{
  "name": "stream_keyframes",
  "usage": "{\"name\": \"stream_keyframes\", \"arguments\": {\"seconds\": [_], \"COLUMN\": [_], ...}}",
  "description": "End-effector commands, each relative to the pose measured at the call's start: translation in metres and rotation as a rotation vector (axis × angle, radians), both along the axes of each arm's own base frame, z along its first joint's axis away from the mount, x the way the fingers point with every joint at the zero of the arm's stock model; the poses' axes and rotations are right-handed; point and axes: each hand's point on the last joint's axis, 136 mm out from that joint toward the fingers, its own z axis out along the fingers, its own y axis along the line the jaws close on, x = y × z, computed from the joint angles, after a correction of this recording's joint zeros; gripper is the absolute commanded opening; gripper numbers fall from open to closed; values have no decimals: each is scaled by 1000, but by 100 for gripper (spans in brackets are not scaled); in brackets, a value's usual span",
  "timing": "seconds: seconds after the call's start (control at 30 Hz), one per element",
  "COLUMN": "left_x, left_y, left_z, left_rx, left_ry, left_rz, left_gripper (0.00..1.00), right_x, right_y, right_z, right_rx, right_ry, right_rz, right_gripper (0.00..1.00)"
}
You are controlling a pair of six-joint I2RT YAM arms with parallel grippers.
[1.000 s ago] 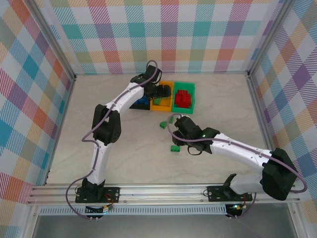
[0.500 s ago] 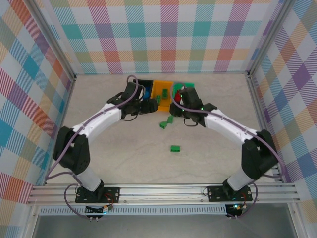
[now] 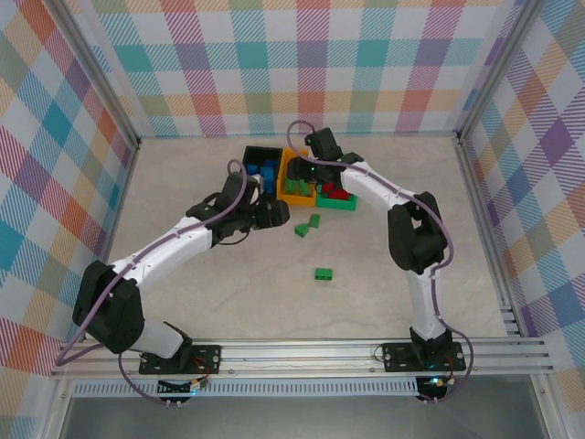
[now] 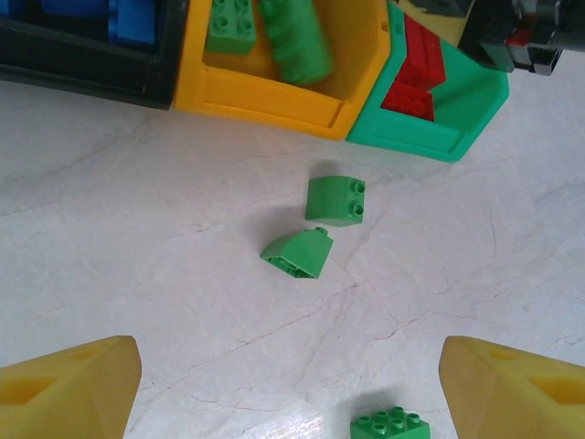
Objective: Sort the legos into containers by color
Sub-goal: Place the lego in the container, then pick up the lego from the center of the table.
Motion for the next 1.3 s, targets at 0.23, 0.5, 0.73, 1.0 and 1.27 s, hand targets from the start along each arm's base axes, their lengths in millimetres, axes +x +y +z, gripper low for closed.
{"name": "stream_keyframes", "arguments": {"seconds": [0.23, 0.5, 0.73, 1.0, 1.27], "left_x": [11, 27, 34, 31, 18], "left_y": [-34, -47, -63, -64, -74], "left_z": [-49, -97, -124, -131, -135], "left_rx": [59, 233, 294, 332, 359], "left_ry": [140, 264, 351, 366, 363], "left_rz": [-81, -176, -274, -298, -354], "left_gripper": [86, 84, 80, 74, 71], "right_x": [-63, -144, -191, -224, -264], "right_y": [-37, -79, -114, -126, -125], "right_z": [24, -2, -23, -36, -48], "right_rx": [-4, -42, -102, -87, -84], "right_ry": [-26, 57, 105, 164, 274], "right_rz": [26, 53, 29, 39, 136], "right_gripper": [65, 64, 64, 64, 64]}}
